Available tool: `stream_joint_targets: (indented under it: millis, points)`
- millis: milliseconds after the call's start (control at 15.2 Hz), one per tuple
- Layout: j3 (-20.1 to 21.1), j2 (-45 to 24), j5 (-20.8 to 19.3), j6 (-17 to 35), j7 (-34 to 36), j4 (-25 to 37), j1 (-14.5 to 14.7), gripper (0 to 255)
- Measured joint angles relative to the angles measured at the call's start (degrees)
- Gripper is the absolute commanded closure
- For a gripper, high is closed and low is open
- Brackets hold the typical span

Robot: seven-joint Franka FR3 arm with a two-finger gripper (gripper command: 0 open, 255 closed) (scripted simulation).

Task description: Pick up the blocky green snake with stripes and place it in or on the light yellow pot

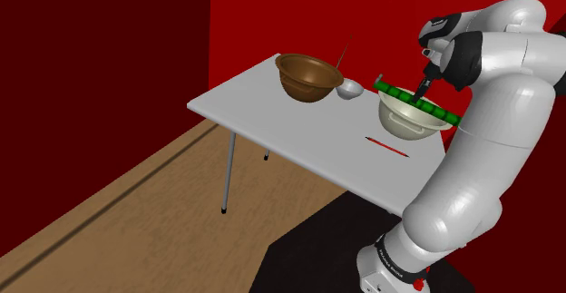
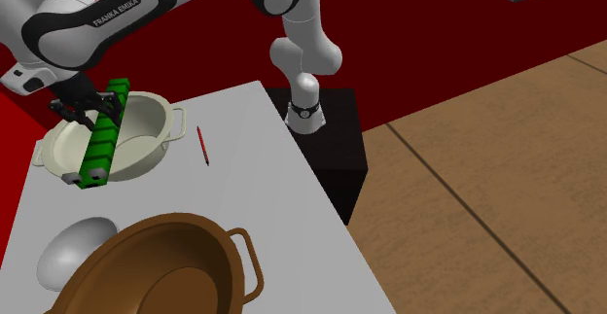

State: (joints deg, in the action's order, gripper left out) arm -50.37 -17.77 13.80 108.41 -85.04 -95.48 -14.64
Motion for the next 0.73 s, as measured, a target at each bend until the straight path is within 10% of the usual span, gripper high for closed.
stream_joint_targets:
  millis: [330, 396, 726]
  points:
    - [0.02, -0.12, 0.09, 0.08, -0.04, 0.01, -0.05, 255]
    - [0.02, -0.15, 0.1, 0.09, -0.05, 0.02, -0.06, 0]
    - [0.08, -0.24, 0.09, 0.1, -0.01, -0.29, 0.01, 0]
